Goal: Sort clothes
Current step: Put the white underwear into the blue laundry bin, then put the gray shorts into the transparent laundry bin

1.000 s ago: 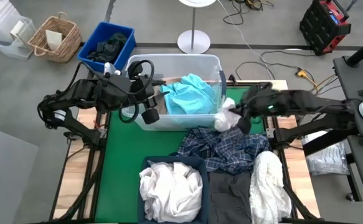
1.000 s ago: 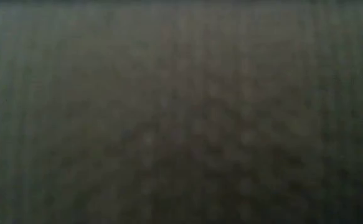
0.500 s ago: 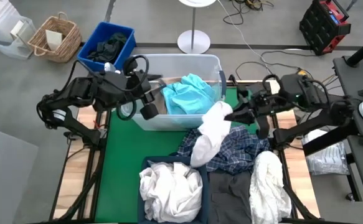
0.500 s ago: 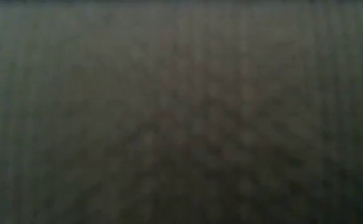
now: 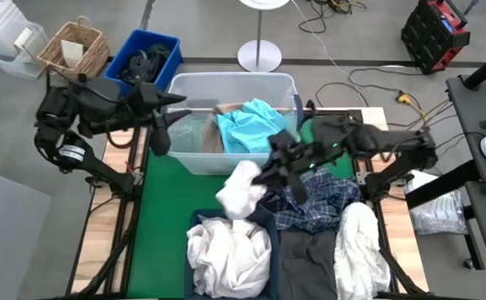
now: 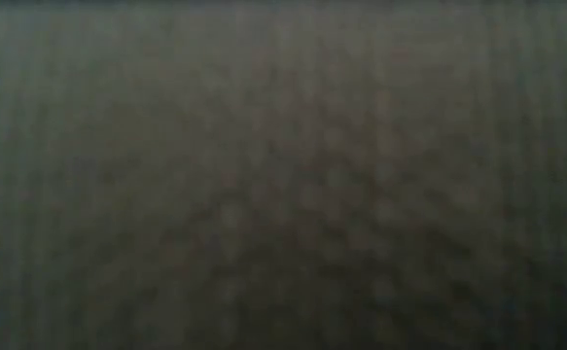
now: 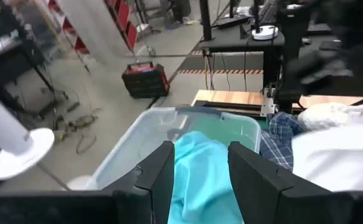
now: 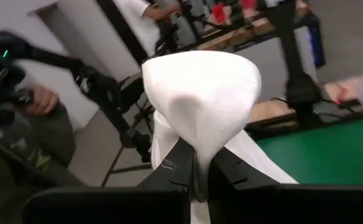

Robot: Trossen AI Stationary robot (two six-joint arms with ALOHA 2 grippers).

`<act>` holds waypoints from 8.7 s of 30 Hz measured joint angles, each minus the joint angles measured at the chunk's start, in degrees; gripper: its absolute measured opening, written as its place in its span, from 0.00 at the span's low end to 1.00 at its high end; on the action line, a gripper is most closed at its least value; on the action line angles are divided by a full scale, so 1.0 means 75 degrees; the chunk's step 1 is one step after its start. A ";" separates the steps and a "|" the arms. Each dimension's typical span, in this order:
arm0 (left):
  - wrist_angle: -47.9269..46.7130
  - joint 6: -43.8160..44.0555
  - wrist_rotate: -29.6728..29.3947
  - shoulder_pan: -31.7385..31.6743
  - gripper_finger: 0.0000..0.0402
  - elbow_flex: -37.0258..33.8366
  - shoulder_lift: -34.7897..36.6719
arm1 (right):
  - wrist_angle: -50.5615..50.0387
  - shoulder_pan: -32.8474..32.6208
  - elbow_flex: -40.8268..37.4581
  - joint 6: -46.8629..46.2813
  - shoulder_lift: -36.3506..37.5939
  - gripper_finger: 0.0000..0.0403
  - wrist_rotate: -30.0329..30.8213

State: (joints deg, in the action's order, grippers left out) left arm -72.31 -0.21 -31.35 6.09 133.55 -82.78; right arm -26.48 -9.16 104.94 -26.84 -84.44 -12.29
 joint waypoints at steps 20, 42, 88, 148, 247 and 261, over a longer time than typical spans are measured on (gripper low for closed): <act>-0.0269 0.1250 -0.0347 0.0085 0.32 -0.0022 0.0968 | -0.4195 -0.0692 0.3092 0.0336 -0.3252 0.03 -0.0613; -0.0251 0.1154 -0.0350 0.0085 0.32 -0.0022 0.0786 | -0.5880 -0.1112 0.3113 0.2413 -0.4890 0.03 0.1437; -0.0563 0.1303 -0.0336 0.0085 0.32 -0.0022 0.0676 | -0.5917 -0.0806 0.3030 0.2706 -0.4050 0.42 0.1442; -0.0757 0.1139 0.0523 0.0191 0.32 -0.0173 0.0472 | -0.3576 -0.1232 -0.0556 0.1486 -0.2320 0.22 0.1301; -0.1056 0.3262 -0.0850 0.3316 0.00 -0.0836 -0.3343 | -0.8468 -0.3299 -0.0702 -0.4736 0.1182 0.03 0.4012; -0.1444 0.3365 -0.2942 0.4167 0.00 -0.1110 -0.1351 | -0.8469 -0.3441 -0.0985 -0.4898 0.1130 0.03 0.4422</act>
State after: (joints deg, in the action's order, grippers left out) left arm -83.14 25.03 -53.42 37.34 125.23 -92.91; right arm -90.00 -34.97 97.56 -63.58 -75.96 20.87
